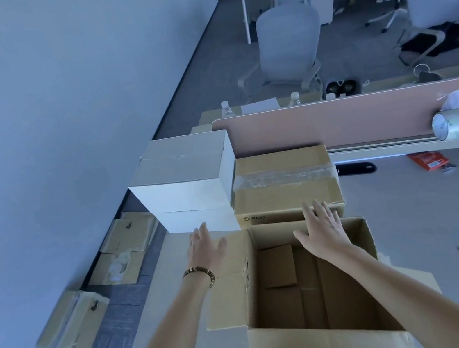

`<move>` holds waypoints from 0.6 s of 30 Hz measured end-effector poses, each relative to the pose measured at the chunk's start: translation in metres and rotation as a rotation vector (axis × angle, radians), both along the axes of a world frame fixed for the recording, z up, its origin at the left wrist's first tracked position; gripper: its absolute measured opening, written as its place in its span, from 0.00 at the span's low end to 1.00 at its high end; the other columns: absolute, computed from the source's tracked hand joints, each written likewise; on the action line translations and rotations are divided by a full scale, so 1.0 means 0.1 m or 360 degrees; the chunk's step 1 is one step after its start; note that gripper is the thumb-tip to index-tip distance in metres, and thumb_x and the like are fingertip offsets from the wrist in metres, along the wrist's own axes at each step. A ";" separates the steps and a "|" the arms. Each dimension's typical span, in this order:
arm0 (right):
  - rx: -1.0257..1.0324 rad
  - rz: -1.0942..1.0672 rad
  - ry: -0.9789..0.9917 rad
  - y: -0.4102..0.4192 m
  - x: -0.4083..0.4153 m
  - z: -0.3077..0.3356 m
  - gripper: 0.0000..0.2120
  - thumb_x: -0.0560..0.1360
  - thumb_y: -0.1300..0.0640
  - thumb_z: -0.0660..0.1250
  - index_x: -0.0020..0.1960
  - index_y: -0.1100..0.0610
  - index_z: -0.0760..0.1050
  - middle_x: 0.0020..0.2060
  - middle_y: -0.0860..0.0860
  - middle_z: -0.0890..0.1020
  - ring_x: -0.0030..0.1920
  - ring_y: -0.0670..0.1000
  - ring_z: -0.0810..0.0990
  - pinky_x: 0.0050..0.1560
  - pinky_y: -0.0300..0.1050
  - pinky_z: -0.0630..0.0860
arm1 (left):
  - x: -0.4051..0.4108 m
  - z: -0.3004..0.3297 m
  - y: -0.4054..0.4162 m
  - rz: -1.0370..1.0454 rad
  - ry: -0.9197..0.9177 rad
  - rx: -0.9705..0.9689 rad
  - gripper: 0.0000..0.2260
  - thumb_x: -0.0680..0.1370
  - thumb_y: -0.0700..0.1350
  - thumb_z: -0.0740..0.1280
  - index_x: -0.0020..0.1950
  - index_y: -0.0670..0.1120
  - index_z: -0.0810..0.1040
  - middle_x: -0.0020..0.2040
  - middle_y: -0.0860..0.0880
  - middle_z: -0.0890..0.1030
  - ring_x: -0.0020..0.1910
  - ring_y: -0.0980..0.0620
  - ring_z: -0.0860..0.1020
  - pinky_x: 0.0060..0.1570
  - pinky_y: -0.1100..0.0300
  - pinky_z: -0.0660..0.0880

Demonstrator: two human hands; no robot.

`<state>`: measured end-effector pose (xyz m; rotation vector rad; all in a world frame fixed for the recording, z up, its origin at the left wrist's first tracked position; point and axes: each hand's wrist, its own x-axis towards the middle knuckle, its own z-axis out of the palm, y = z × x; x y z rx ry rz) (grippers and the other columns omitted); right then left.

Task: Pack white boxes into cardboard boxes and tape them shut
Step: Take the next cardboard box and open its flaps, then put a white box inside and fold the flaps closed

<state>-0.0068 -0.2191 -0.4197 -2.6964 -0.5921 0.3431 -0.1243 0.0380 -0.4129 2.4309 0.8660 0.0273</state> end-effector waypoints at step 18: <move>0.0107 -0.0037 0.0202 1.89 -0.03 0.14 0.39 0.81 0.44 0.61 0.82 0.53 0.44 0.82 0.56 0.46 0.81 0.56 0.44 0.79 0.53 0.45 | 0.01 0.10 1.99 -0.0059 -0.0062 -0.0100 0.36 0.80 0.54 0.63 0.80 0.42 0.49 0.80 0.44 0.54 0.78 0.46 0.57 0.71 0.47 0.64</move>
